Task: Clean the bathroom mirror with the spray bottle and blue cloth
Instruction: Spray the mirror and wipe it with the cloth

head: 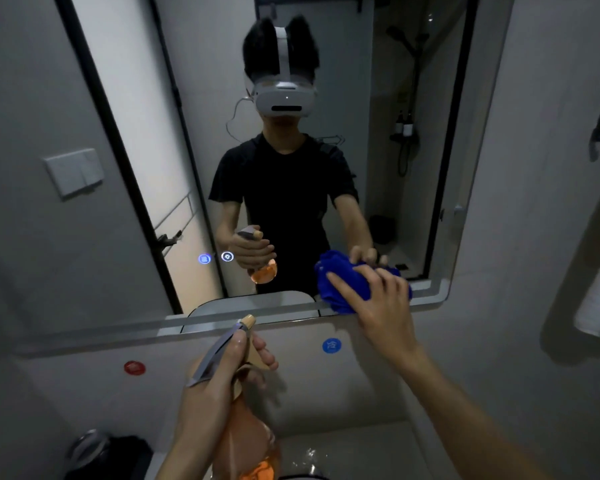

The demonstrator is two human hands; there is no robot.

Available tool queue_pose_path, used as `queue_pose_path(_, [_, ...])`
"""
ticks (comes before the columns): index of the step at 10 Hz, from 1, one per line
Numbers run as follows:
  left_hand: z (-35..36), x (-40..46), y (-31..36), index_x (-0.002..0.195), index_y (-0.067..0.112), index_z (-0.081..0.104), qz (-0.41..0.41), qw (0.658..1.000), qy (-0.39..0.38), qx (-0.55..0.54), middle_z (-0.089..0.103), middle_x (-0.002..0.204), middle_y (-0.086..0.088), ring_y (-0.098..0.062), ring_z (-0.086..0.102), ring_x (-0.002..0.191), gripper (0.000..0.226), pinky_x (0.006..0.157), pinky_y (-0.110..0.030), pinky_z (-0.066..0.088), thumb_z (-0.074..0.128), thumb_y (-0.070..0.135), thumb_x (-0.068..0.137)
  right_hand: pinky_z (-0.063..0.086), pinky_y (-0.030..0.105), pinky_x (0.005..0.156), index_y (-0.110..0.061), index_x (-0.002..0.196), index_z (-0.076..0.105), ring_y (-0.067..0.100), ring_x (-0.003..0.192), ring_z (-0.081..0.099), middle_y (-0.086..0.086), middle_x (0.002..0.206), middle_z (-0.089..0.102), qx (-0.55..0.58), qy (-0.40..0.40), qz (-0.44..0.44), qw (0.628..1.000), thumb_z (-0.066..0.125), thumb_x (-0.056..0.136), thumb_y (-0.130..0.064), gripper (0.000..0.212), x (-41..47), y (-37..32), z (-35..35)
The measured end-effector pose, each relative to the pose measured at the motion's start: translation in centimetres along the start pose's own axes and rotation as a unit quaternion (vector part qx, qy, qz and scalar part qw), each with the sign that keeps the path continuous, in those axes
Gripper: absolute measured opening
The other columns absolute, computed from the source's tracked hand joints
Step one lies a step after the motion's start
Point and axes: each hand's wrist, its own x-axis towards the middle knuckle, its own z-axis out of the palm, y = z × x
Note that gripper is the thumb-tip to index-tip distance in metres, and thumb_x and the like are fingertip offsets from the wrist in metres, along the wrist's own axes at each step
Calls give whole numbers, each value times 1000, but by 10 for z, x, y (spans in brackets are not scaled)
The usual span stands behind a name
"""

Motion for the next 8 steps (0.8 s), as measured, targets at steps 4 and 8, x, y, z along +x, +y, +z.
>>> queue_pose_path(4, [-19, 3, 12, 73, 13, 69, 36, 994, -58, 86, 68, 67, -16, -37, 61, 62, 45, 64, -46, 54, 53, 52, 89, 43, 51, 92, -29, 151, 28, 36, 113, 41, 22, 138, 39, 135, -1, 265, 955, 77, 74, 1, 96, 9, 8, -21])
queue_pose_path(8, [-79, 33, 20, 72, 21, 78, -17, 998, -41, 35, 73, 76, -16, -30, 71, 71, 50, 60, -42, 53, 71, 69, 61, 37, 48, 97, -29, 152, 35, 34, 121, 43, 19, 141, 40, 124, 123, 232, 957, 64, 81, -27, 77, 143, -93, -34])
